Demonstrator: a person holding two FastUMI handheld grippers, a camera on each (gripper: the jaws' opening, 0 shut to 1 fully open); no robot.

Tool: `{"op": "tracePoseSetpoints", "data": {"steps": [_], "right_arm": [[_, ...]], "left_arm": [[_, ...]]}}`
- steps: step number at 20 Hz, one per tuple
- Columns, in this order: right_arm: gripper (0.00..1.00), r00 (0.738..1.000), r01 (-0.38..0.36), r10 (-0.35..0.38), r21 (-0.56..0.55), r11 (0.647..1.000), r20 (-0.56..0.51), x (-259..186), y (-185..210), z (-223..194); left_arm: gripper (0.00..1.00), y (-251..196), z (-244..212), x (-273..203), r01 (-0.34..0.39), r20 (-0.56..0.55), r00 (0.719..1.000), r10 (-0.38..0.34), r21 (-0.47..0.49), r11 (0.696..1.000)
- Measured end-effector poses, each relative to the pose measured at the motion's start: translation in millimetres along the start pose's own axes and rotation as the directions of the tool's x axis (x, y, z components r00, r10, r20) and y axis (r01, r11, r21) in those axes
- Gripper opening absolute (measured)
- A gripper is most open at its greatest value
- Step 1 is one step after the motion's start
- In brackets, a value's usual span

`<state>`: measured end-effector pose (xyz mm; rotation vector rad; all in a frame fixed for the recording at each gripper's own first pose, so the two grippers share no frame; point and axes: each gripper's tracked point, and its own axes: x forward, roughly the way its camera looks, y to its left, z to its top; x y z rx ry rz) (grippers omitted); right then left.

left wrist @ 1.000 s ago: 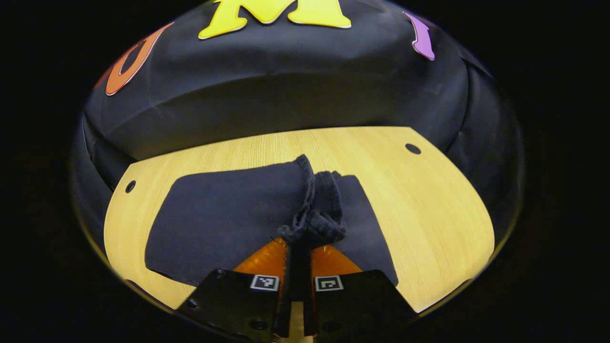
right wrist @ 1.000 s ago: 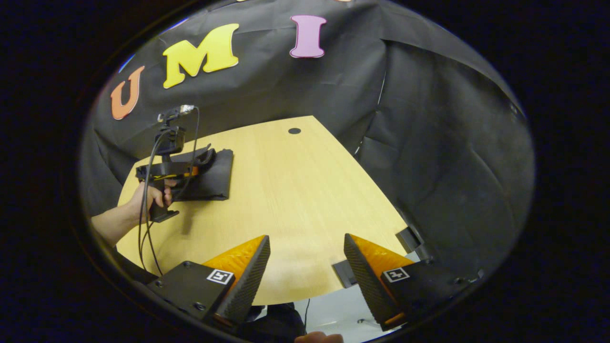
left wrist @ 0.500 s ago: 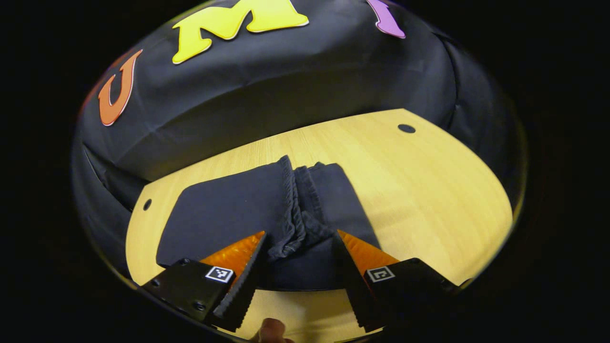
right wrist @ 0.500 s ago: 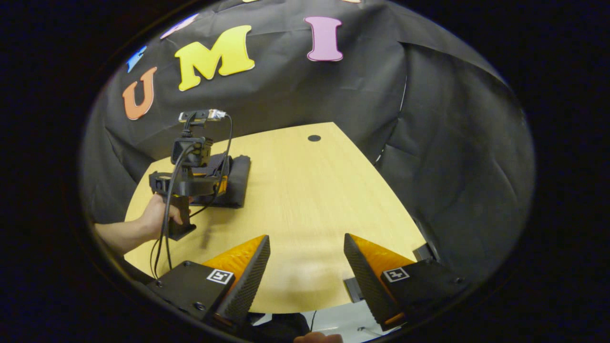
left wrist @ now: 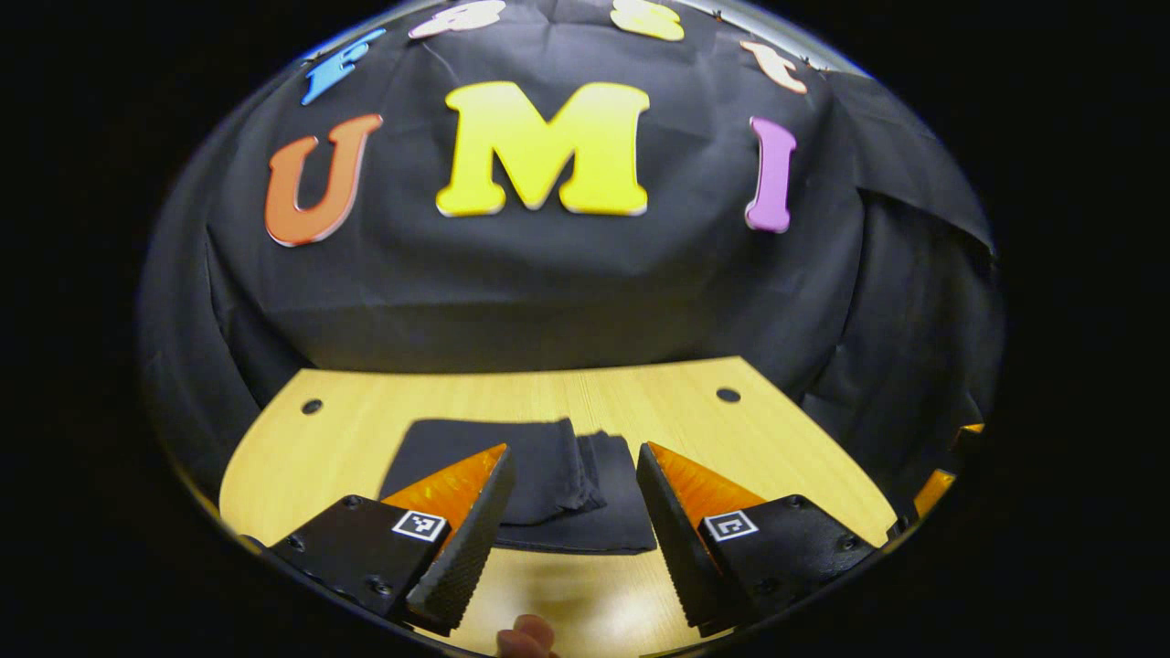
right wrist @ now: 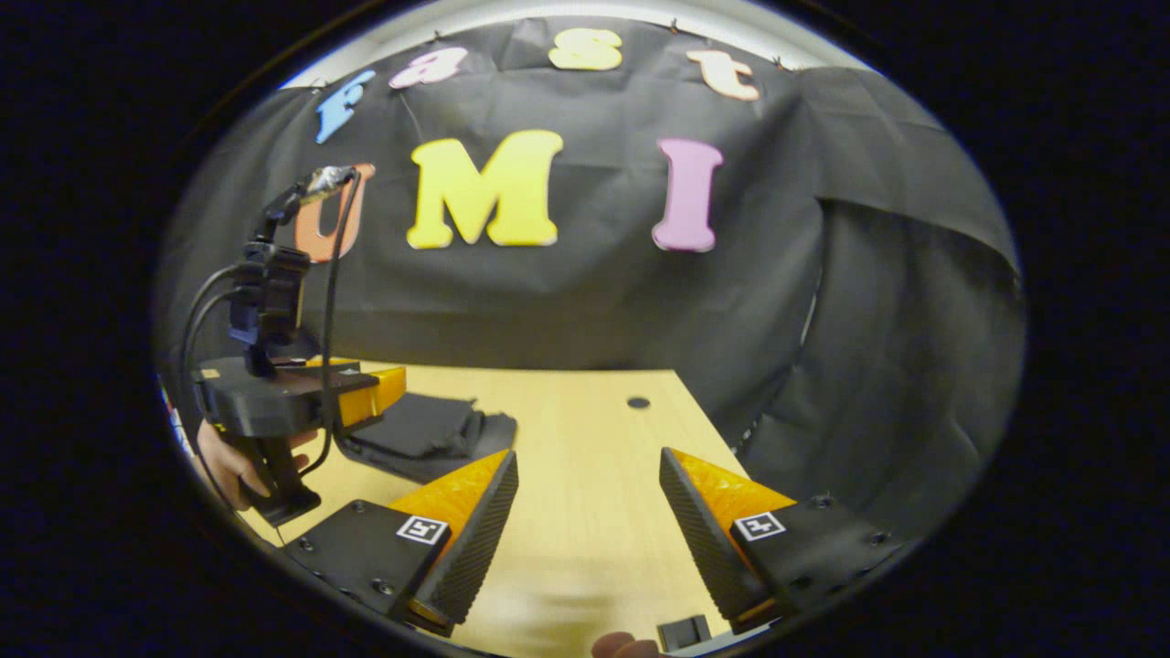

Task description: Grasp the waist and the cuffs of the jeans and fold them to make the two legs overlap; first hold the waist and fold one-third of the jeans toward the cuffs, then hold the cuffs and fold the remaining one-third in the same direction to finish folding.

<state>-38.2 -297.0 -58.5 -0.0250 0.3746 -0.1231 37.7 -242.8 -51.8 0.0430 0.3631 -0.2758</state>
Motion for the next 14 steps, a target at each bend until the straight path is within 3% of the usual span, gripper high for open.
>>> {"op": "tracePoseSetpoints", "data": {"steps": [6, 7, 8, 9, 11, 13, 14], "right_arm": [[0.93, 0.967, -0.139, 0.148, -0.058, 0.989, 0.209, -71, 84, 58], [0.93, 0.958, -0.154, 0.165, -0.067, 0.986, 0.236, -87, 96, 66], [0.93, 0.951, -0.163, 0.178, -0.078, 0.984, 0.253, -103, 106, 70], [0.93, 0.945, -0.172, 0.189, -0.084, 0.981, 0.266, -118, 113, 70], [0.93, 0.937, -0.184, 0.200, -0.084, 0.979, 0.288, -148, 124, 72], [0.93, 0.925, -0.189, 0.206, -0.083, 0.978, 0.319, -173, 131, 79], [0.93, 0.919, -0.182, 0.200, -0.084, 0.980, 0.338, -182, 131, 83]], "left_arm": [[0.88, 51, 70, -104, -0.038, 0.251, 0.967, 0.047, -0.042, 0.998], [0.80, 57, 80, -126, -0.037, 0.300, 0.953, 0.045, -0.031, 0.999], [0.80, 65, 88, -149, -0.045, 0.332, 0.942, 0.049, -0.021, 0.999], [0.97, 74, 96, -174, -0.061, 0.356, 0.932, 0.062, -0.015, 0.998], [0.81, 84, 94, -211, -0.085, 0.352, 0.931, 0.095, -0.044, 0.995], [0.82, 87, 89, -231, -0.092, 0.353, 0.928, 0.119, -0.092, 0.992], [0.94, 90, 87, -240, -0.100, 0.360, 0.924, 0.133, -0.109, 0.989]]}}
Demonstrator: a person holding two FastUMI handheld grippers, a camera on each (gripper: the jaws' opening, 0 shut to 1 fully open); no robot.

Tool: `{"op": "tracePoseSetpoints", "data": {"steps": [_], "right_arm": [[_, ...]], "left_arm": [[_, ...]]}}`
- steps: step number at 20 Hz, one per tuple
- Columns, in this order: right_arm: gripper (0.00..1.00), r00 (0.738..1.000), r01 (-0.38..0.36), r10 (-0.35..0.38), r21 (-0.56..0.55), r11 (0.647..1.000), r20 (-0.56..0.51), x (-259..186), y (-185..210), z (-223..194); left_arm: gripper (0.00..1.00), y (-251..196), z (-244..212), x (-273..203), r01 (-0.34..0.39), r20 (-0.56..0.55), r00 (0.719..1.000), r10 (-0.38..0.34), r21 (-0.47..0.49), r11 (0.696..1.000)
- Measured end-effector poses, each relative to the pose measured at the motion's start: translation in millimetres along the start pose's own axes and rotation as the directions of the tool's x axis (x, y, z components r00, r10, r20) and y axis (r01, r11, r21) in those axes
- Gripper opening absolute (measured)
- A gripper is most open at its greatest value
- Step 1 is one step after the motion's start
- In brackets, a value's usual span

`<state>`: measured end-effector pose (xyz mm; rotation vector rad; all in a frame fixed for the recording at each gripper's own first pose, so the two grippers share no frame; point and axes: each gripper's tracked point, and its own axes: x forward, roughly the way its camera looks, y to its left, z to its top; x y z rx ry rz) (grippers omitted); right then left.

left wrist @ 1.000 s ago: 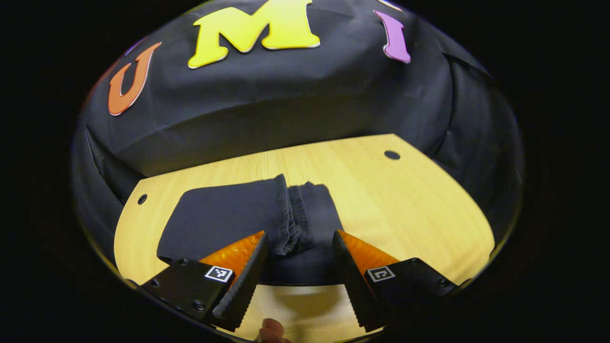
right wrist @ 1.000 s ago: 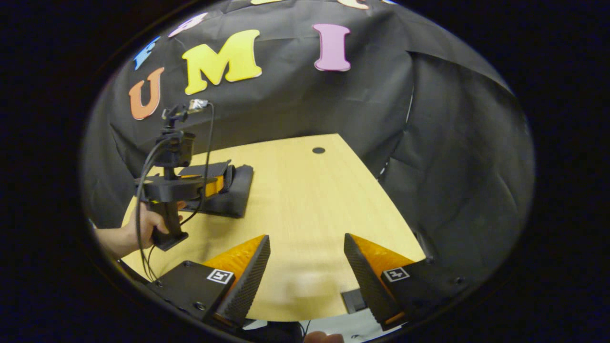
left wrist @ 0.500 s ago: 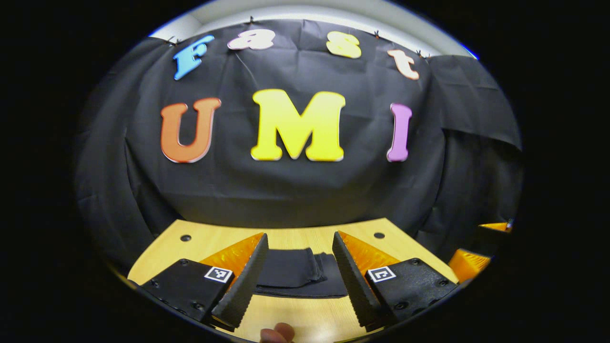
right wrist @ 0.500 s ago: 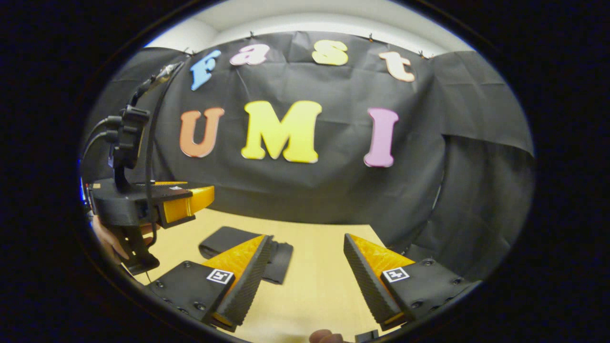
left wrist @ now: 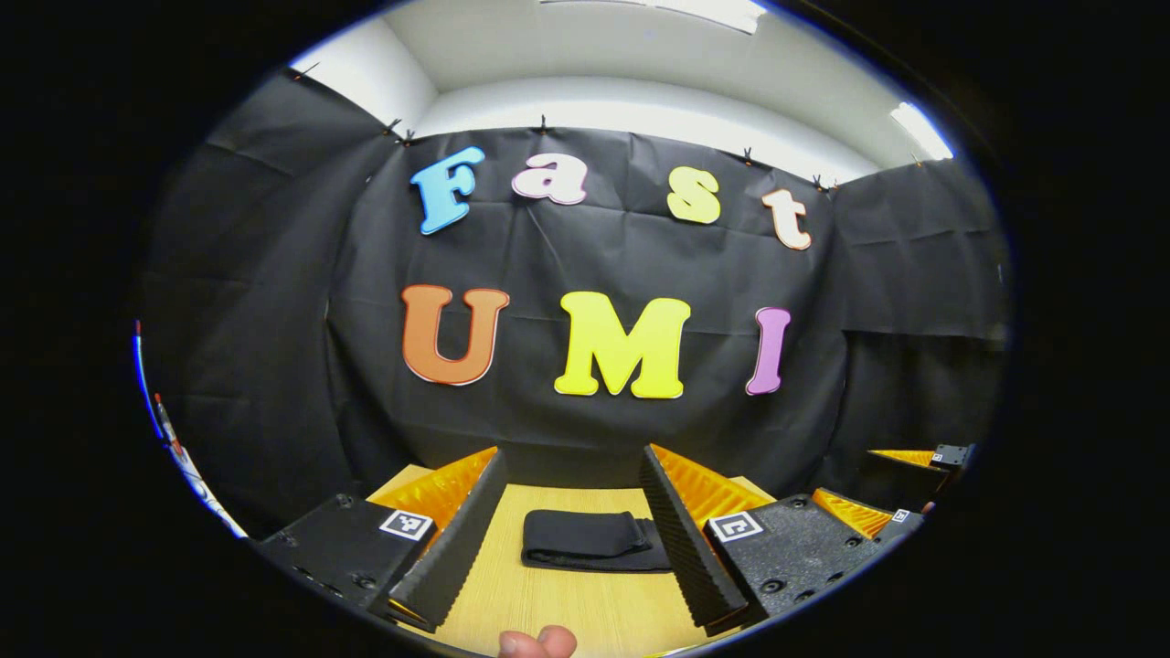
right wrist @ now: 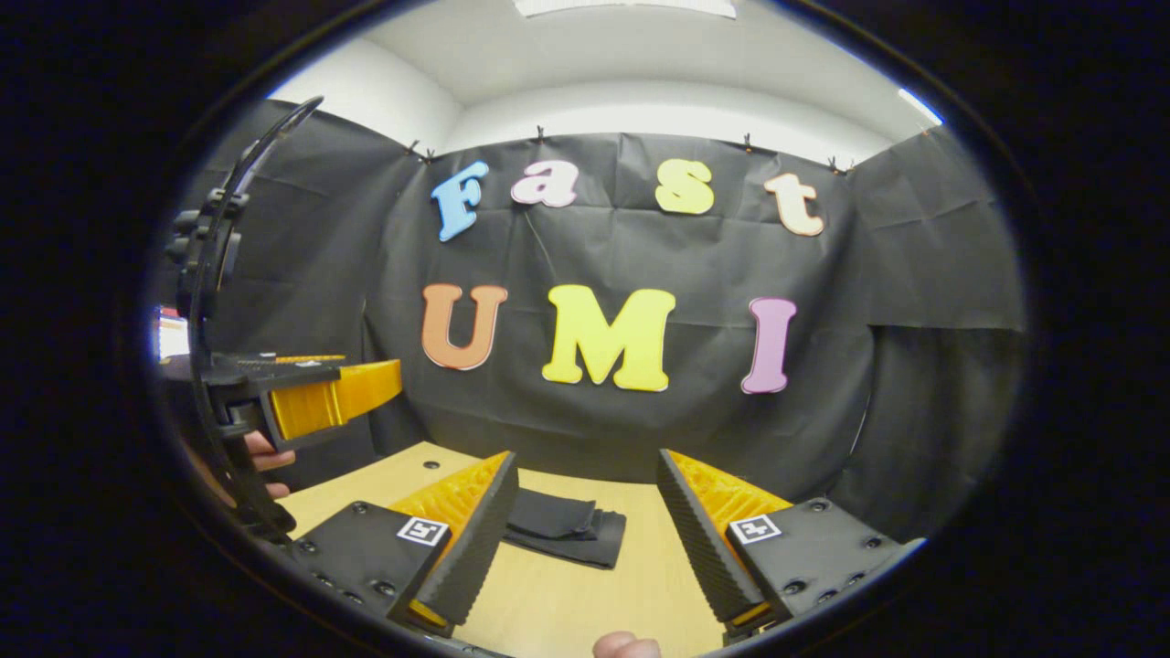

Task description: Grasp the waist and the cuffs of the jeans and fold them to make the two legs overlap; first hold the waist and fold one-third of the jeans toward the cuffs, then hold the cuffs and fold the remaining one-third in the same direction to finish folding.

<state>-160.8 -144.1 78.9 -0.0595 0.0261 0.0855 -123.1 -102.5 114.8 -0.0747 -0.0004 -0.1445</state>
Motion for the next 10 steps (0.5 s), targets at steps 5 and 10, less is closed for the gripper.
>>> {"op": "tracePoseSetpoints", "data": {"steps": [5, 10], "right_arm": [[0.95, 0.997, 0.080, -0.082, 0.095, 0.992, 0.013, -10, -10, 7], [0.92, 0.994, 0.110, -0.112, 0.095, 0.989, 0.016, -8, -29, 10]], "left_arm": [[0.95, 5, 9, -38, -0.056, 0.023, 0.998, 0.057, -0.012, 0.998], [0.84, -2, 6, -44, -0.064, 0.047, 0.997, 0.063, 0.031, 0.997]]}}
